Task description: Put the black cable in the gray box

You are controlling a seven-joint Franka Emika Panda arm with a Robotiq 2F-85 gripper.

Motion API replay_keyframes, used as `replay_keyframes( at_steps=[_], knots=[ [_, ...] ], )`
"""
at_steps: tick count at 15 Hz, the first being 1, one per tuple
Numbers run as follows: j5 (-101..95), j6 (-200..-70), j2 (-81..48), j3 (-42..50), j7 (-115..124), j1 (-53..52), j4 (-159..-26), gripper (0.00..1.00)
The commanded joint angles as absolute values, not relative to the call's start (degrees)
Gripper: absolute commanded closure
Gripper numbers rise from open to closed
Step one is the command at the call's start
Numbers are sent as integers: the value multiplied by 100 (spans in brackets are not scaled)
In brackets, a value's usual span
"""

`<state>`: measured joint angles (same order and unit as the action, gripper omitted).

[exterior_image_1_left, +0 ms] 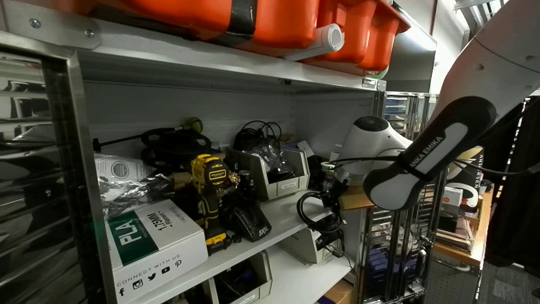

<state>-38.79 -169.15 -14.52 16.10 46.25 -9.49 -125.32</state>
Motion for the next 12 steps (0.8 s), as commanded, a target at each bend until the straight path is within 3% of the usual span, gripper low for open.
replay_keyframes(
  at_steps=[1, 12],
  knots=[
    [-4973, -17327, -957, 2171, 5484, -1332, -12853, 79],
    [-8298, -17204, -535, 2391, 8194, -1583, -11900, 80]
  ],
)
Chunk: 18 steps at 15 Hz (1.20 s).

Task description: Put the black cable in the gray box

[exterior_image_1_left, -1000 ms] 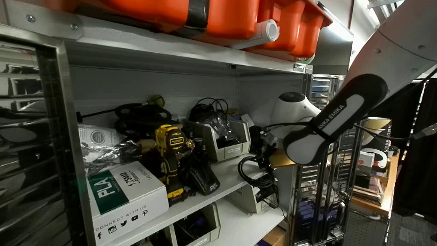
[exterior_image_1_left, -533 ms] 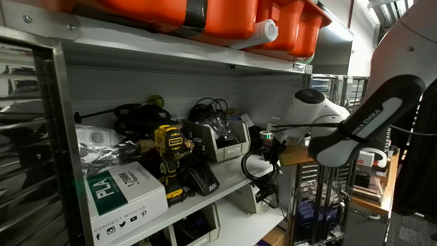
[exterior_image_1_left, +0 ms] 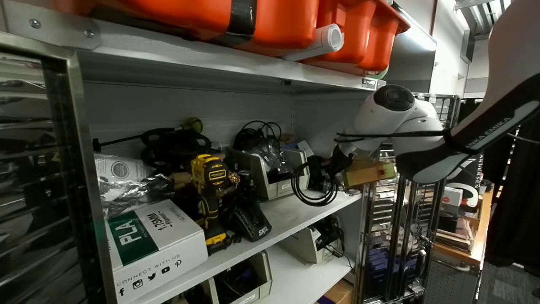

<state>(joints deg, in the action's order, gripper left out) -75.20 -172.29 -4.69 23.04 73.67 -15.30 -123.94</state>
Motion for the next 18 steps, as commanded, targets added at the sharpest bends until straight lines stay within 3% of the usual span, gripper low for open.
replay_keyframes(
  at_steps=[1, 12, 18],
  knots=[
    [-8464, -17227, -636, 2390, 8389, -1553, -11723, 80],
    [-10124, -17837, -2359, 2329, 10862, -1251, -8963, 81],
    [-9850, -18248, -3900, 2021, 11137, -689, -7397, 82]
  ],
)
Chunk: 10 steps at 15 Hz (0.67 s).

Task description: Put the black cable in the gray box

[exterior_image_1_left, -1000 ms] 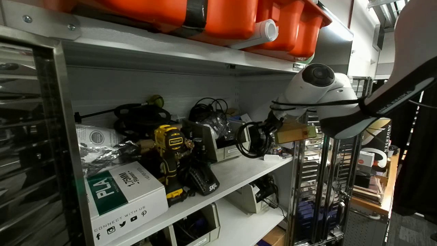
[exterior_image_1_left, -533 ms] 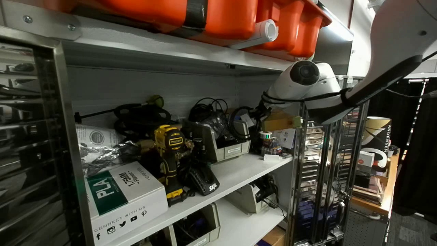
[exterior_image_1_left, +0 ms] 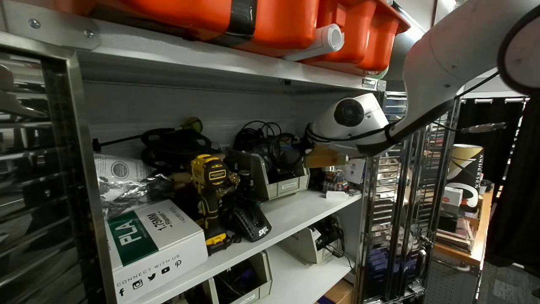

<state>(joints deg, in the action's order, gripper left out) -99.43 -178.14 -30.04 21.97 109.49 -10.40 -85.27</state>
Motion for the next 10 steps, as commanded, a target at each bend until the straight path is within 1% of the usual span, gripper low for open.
replay_keyframes(
  at_steps=[1, 6, 8, 10],
  knots=[
    [-9753, -18334, -4071, 1963, 11047, -604, -7155, 82],
    [-9795, -18679, -4358, 1743, 10932, -412, -6614, 83],
    [-9878, -18716, -4373, 1715, 10919, -425, -6522, 81],
    [-9946, -18654, -4307, 1713, 10824, -526, -6576, 84]
  ],
)
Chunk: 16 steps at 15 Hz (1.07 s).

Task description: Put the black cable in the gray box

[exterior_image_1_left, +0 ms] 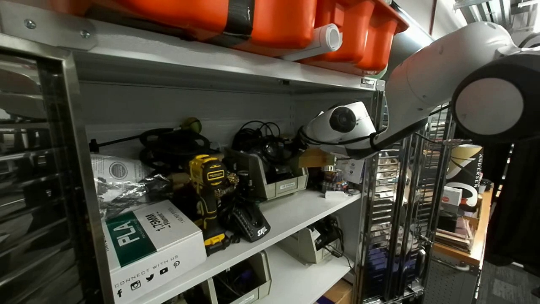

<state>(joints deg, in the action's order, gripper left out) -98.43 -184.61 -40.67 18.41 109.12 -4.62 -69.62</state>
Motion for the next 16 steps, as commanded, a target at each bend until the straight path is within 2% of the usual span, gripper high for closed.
replay_keyframes(
  at_steps=[1, 3, 4, 5, 7, 12, 16],
  knots=[
    [-9999, -18625, -4245, 1702, 10774, -591, -6640, 84],
    [-10057, -18567, -4013, 1711, 10591, -786, -7018, 84],
    [-10089, -18469, -3948, 1730, 10531, -882, -7111, 55],
    [-10136, -18373, -3933, 1744, 10503, -929, -7109, 53],
    [-10227, -18140, -3896, 1763, 10530, -1023, -7128, 41],
    [-10622, -17442, -3783, 1817, 10761, -1313, -7292, 0],
    [-11041, -17202, -3499, 1841, 11075, -1633, -7715, 0]
  ],
)
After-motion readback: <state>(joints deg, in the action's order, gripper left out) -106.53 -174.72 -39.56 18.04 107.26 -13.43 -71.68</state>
